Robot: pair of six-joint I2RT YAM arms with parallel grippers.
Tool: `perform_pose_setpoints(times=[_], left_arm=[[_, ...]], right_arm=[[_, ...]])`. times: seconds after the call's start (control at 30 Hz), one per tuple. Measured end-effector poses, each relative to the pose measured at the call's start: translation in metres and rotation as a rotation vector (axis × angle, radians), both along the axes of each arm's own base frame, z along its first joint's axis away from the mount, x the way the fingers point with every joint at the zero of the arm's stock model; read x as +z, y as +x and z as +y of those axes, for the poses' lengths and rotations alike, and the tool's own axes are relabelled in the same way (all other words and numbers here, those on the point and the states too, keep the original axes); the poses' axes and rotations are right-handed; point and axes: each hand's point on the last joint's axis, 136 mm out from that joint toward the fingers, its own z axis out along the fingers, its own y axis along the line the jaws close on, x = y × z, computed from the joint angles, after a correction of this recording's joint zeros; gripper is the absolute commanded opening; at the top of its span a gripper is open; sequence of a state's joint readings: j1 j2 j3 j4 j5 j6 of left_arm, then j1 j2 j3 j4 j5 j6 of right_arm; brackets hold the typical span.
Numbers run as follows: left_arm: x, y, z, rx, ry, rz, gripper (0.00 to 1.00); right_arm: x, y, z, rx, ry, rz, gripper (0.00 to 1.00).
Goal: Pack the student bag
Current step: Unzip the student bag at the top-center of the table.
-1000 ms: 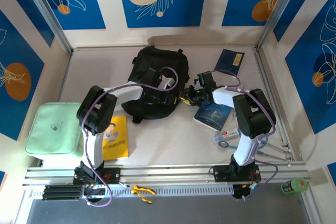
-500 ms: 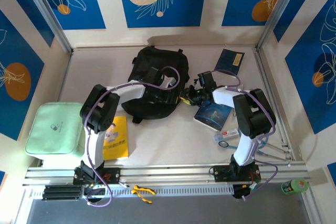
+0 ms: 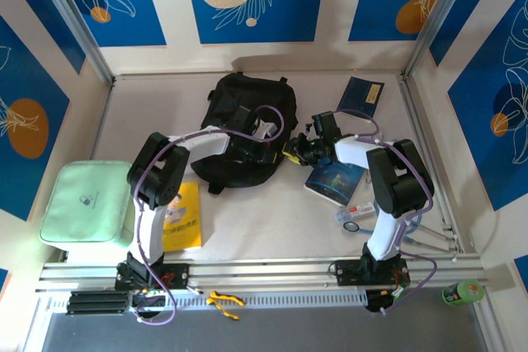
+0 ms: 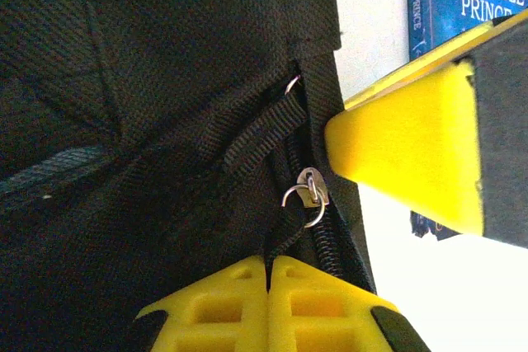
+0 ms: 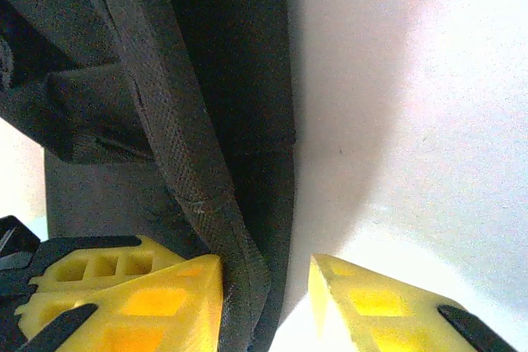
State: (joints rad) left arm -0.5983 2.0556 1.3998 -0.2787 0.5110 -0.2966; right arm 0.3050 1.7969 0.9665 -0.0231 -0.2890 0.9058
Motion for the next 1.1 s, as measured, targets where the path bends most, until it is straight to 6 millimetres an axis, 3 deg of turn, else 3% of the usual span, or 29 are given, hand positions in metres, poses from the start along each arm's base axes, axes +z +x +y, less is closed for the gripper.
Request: perform_pose_setpoints(times=[0.23, 0.33, 0.6, 0.83, 0.93, 1.03, 1.1], left_arm=[[0.032, -0.002, 0.006, -0.018, 0.011, -0.063, 0.00], [0.044, -0.002, 0.009, -0.028, 0.027, -0.088, 0.00], [0.050, -0.005, 0.018, -0.045, 0.099, -0.091, 0.00], [0.046, -0.010, 0.022, -0.047, 0.142, -0.079, 0.00], [0.043, -0.010, 0.025, -0.033, 0.165, -0.076, 0.00], [0.040, -0.011, 0.031, -0.004, 0.204, -0.059, 0.00], [0.040, -0.011, 0.036, 0.019, 0.232, -0.048, 0.00]], right_arm=[[0.048, 0.021, -0.029, -0.054, 0.031, -0.115, 0.51], [0.063, 0.029, -0.026, -0.040, 0.043, -0.155, 0.55], [0.053, 0.040, 0.003, 0.024, 0.053, -0.109, 0.56], [0.031, 0.046, 0.023, 0.048, 0.031, -0.050, 0.34], [0.018, 0.046, 0.021, 0.029, 0.016, -0.014, 0.17], [0.016, 0.052, 0.022, 0.020, 0.010, -0.009, 0.06], [0.019, 0.057, 0.021, 0.002, -0.002, -0.016, 0.04]])
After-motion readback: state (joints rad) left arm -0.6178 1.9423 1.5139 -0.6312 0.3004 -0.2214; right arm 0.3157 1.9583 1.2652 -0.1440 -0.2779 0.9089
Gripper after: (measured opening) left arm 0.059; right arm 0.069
